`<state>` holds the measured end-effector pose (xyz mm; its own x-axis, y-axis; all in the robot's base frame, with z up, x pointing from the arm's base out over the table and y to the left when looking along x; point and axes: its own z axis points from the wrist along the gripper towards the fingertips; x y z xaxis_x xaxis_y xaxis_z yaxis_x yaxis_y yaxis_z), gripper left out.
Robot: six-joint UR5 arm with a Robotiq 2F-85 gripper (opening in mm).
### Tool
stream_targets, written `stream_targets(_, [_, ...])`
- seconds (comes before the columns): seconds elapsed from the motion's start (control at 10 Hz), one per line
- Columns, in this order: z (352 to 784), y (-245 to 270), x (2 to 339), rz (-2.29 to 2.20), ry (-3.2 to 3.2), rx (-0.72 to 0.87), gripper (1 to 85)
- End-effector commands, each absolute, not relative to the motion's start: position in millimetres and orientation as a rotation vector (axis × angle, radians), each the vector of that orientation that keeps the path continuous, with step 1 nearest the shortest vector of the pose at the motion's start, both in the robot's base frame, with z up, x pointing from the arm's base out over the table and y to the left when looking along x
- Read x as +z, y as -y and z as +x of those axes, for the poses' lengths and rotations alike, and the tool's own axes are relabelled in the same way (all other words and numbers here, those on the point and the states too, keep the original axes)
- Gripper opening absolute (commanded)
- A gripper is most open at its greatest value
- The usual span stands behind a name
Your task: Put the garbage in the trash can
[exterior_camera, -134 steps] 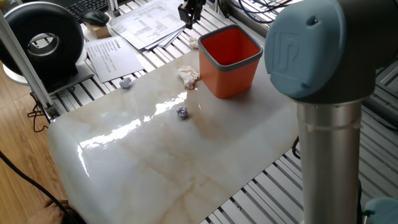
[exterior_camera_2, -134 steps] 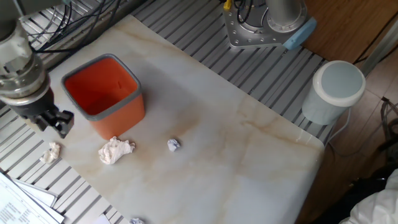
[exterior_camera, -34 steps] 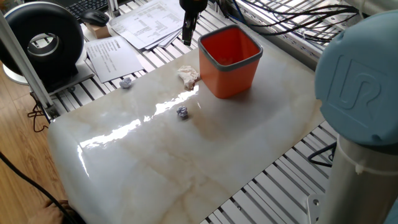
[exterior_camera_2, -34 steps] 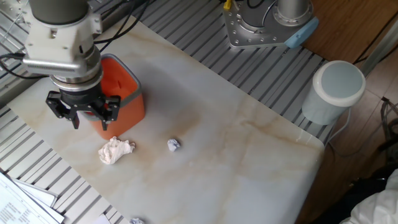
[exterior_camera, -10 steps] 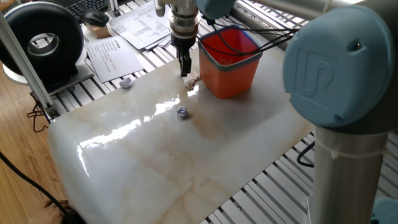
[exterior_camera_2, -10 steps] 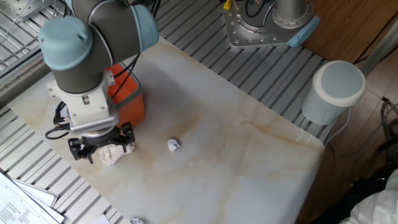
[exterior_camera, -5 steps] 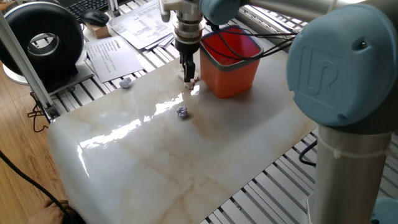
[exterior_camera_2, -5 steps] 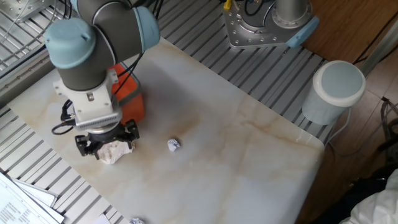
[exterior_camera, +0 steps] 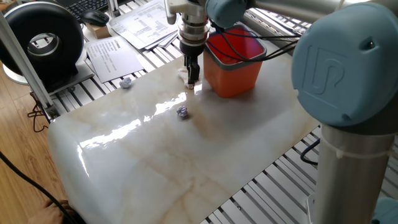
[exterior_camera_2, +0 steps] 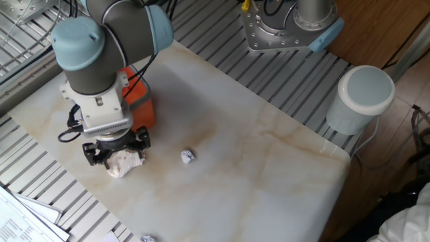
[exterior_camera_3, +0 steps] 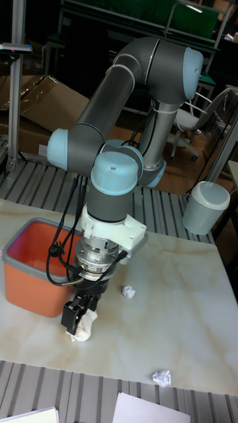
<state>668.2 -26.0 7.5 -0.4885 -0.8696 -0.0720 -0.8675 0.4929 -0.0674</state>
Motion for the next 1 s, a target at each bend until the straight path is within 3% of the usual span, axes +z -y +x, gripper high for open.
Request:
stream_targets(0.0, [674.9,14.9,6.4,-1.529,-2.619,0.007,71.3])
stream_targets(0.4, [681.5,10.3,5.2,-1.542,-2.601,0.009,59.7])
stream_targets(0.5, [682.2,8.7,5.5,-1.521,-2.608,0.017,20.7])
stream_targets(0.6, [682.4,8.8,6.7,-1.509,-2.615,0.020,1.3])
stream_targets(0.9, [669.1,13.5,31.8,-1.441,-2.677,0.054,1.3])
